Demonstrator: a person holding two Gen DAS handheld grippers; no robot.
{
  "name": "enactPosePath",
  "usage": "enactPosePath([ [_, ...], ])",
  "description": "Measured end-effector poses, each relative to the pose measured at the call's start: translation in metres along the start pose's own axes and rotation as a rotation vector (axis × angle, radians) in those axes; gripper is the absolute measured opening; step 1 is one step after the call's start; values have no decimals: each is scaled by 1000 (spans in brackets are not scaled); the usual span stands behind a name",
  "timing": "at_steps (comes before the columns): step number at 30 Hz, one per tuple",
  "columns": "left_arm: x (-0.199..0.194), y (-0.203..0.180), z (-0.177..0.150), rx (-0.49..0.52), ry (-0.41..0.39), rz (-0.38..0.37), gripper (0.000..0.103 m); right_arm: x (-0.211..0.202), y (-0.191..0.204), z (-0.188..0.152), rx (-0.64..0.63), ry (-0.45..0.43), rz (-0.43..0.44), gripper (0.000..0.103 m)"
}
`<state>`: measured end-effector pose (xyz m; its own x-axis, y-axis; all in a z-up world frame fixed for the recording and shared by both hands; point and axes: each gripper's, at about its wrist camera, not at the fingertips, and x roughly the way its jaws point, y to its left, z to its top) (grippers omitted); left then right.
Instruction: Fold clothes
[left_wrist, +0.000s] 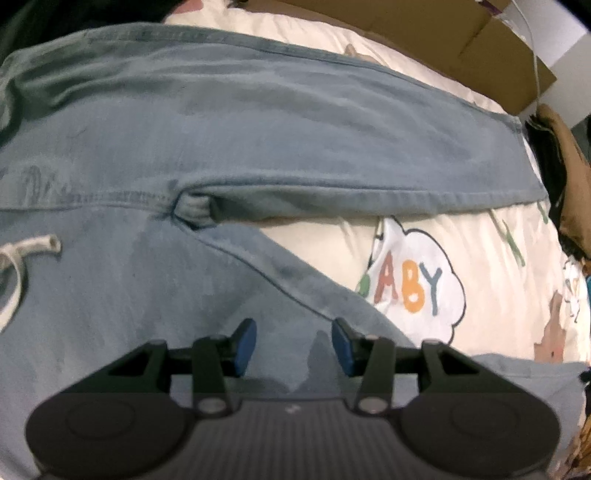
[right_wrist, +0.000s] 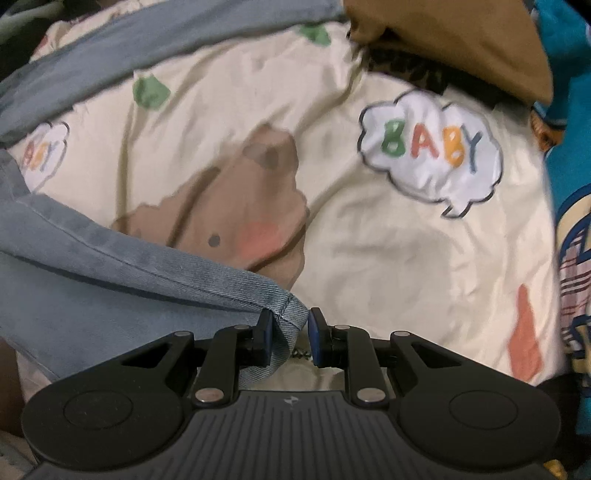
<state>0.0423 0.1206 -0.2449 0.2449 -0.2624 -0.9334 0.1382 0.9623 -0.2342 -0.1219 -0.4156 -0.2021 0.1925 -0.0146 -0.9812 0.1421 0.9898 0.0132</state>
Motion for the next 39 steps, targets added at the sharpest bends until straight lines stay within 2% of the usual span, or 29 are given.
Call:
enactPosePath([
  [6,-3,0,18,-2,-51,60,50,-34,4,8,-20,-22,-1,19],
  [10,1,3,36,-15,-77,207,51,-41,4,8,-18,-10,2,19],
  [14,7,14,50,-24,-60,295,63,-39,5,8,-16,-8,-2,19],
  [19,26,26,62,-8,-17,362,66,-34,5,9,-7,-10,-6,19],
  [21,25,34,65,-42,-25,352,67,-34,5,10,-6,-7,-6,19],
  [25,16,46,72,-85,-52,355,61,-36,4,10,-3,12,-4,19],
  [30,8,48,82,-75,-78,357,54,-35,6,11,-18,33,-18,19],
  [34,10,46,83,-71,-75,355,54,-42,8,13,-23,37,-22,19],
  [39,15,48,83,-72,-70,350,54,-72,12,12,-35,29,-12,19],
])
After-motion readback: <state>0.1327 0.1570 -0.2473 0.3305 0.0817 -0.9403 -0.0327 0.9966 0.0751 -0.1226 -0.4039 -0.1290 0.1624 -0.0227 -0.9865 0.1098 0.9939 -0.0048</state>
